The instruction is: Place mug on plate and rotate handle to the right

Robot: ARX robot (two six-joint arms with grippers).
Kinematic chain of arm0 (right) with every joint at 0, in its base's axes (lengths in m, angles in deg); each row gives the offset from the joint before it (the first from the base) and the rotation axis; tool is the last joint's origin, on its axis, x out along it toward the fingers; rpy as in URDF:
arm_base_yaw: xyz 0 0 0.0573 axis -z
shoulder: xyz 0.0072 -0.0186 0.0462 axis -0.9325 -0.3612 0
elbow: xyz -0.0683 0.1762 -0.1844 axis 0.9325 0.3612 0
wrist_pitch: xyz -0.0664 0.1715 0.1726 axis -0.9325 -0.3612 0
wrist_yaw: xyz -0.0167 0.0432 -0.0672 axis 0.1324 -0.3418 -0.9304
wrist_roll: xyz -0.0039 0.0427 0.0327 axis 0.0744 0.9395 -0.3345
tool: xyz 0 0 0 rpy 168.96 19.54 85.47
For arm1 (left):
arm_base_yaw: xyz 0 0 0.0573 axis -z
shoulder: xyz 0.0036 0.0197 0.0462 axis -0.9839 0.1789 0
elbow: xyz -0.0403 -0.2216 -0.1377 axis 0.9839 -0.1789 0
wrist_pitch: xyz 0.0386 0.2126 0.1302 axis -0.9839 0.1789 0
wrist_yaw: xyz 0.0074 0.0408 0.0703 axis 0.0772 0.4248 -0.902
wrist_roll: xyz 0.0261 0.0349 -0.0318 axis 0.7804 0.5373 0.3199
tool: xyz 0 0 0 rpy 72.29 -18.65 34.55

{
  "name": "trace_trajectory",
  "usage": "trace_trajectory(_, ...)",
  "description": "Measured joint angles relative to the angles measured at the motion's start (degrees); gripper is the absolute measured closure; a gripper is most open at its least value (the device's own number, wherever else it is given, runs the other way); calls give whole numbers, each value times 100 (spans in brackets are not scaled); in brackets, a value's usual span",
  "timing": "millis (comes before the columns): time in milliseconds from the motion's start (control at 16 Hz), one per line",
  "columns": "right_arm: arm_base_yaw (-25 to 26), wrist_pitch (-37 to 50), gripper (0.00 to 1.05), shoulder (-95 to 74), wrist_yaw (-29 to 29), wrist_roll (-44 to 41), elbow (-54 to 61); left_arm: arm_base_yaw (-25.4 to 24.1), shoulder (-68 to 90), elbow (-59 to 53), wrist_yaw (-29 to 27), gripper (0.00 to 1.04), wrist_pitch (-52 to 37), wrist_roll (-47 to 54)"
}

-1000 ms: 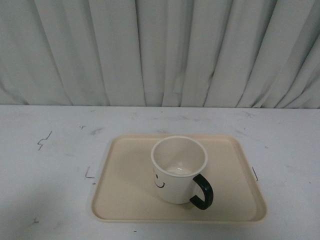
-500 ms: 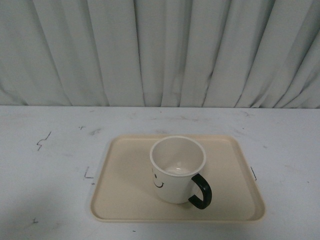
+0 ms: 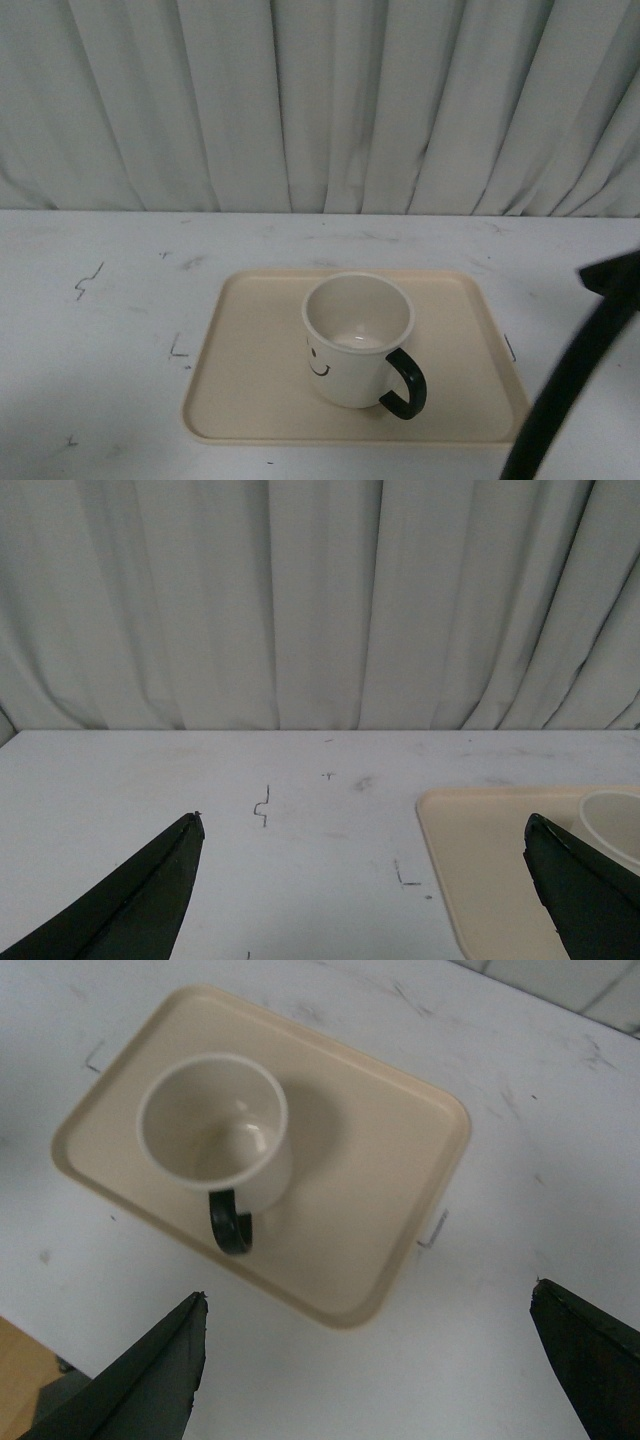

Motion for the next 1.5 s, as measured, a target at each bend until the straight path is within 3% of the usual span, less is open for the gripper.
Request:
trace_trajectory(375, -898, -1303, 6, -3394, 50, 1327, -3045, 0, 0, 0, 0, 7, 0, 0)
trace_trajectory(750, -1296, -1399, 7, -4463, -708, 1652, -3506, 0, 0, 0, 0, 7, 0, 0)
trace_trajectory(938, -1335, -1425, 38, -4546, -793, 1843, -3508, 0, 0, 0, 0, 7, 0, 0)
trace_trajectory(1000, -1362, -1478, 54, -4546, -796, 1864, -3510, 0, 0, 0, 0, 7, 0, 0)
trace_trajectory(1250, -1314, -1720, 88, -4516, -785, 1561, -3598, 0, 0, 0, 0, 7, 0, 0)
trace_trajectory(1375, -1228, -1952, 102, -4513, -741, 1209, -3792, 0, 0, 0, 0, 7, 0, 0)
trace_trajectory(1500, -1099, -2162, 102, -4513, -699, 737, -4109, 0, 0, 0, -2, 7, 0, 0)
